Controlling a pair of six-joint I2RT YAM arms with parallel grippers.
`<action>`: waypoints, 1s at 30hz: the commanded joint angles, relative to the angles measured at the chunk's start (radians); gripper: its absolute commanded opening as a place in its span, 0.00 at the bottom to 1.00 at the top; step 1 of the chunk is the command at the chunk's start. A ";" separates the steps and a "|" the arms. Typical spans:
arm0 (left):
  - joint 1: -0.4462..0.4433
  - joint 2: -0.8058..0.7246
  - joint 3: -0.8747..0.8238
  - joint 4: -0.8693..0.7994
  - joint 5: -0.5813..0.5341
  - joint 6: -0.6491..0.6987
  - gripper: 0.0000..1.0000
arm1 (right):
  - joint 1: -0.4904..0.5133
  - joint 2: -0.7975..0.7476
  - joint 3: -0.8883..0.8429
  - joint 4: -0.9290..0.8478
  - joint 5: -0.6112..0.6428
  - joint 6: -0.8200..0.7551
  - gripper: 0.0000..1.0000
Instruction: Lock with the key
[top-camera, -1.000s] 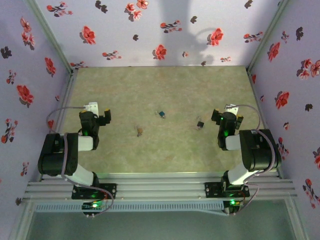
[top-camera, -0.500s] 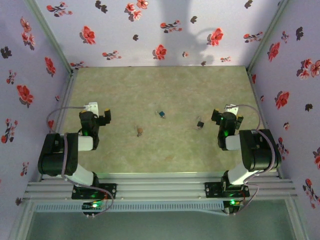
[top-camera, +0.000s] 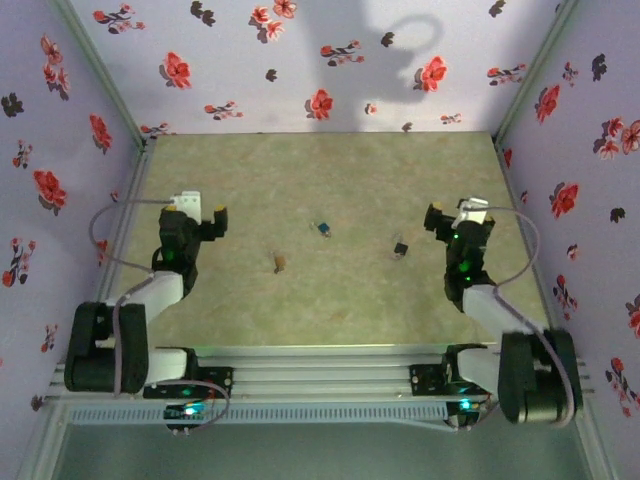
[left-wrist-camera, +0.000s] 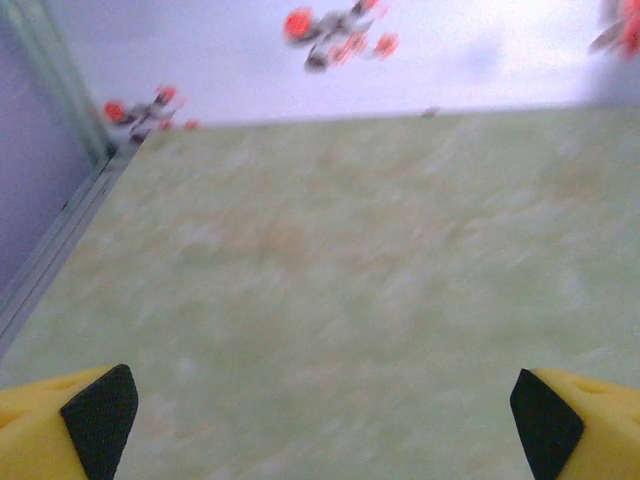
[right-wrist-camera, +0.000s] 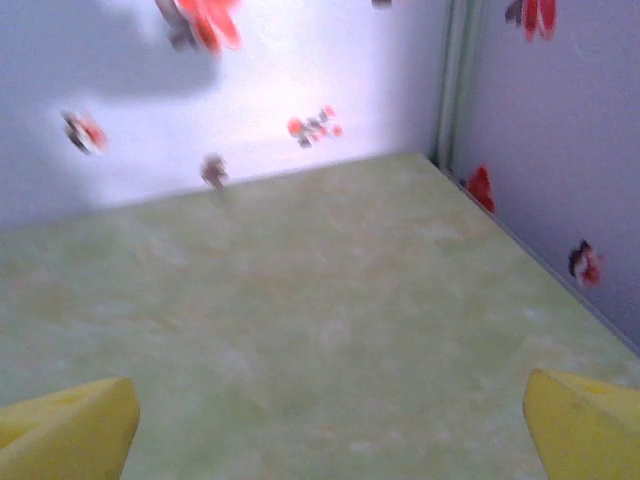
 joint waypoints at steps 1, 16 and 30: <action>-0.022 -0.100 0.066 -0.091 0.018 -0.262 1.00 | 0.005 -0.148 0.126 -0.265 -0.088 0.198 0.99; 0.020 -0.206 0.264 -0.375 0.216 -0.792 1.00 | 0.044 -0.228 0.209 -0.549 -0.123 0.398 0.99; -0.160 -0.108 0.589 -0.997 0.059 -0.576 1.00 | 0.190 -0.099 0.350 -0.788 0.058 0.305 0.99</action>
